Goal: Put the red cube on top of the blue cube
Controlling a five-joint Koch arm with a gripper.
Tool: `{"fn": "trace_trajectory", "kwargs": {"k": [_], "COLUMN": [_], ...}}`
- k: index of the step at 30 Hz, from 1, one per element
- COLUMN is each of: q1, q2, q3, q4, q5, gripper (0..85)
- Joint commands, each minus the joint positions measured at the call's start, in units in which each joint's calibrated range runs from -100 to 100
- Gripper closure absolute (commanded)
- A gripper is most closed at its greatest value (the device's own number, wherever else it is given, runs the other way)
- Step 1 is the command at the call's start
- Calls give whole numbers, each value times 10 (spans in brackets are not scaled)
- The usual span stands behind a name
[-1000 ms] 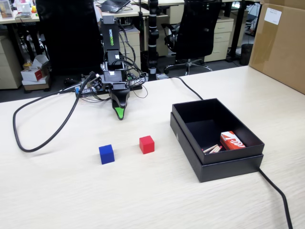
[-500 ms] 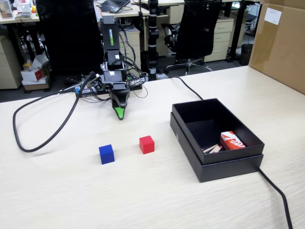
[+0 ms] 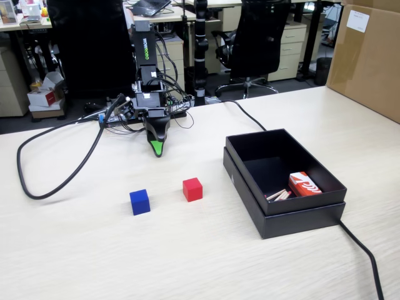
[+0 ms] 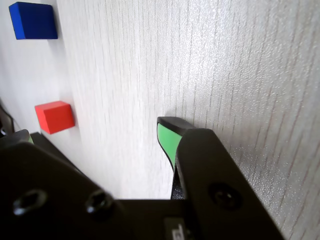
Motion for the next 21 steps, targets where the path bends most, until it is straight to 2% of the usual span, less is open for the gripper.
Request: {"fn": "trace_trajectory", "kwargs": {"k": [1,12,21], "q1": [0,1,6], "q2": [1,1,1], "q3": [-16,-11,79], "q4": [-17,-18,-114], "q5": [-1,-3,3], "gripper": [368,374,378]}}
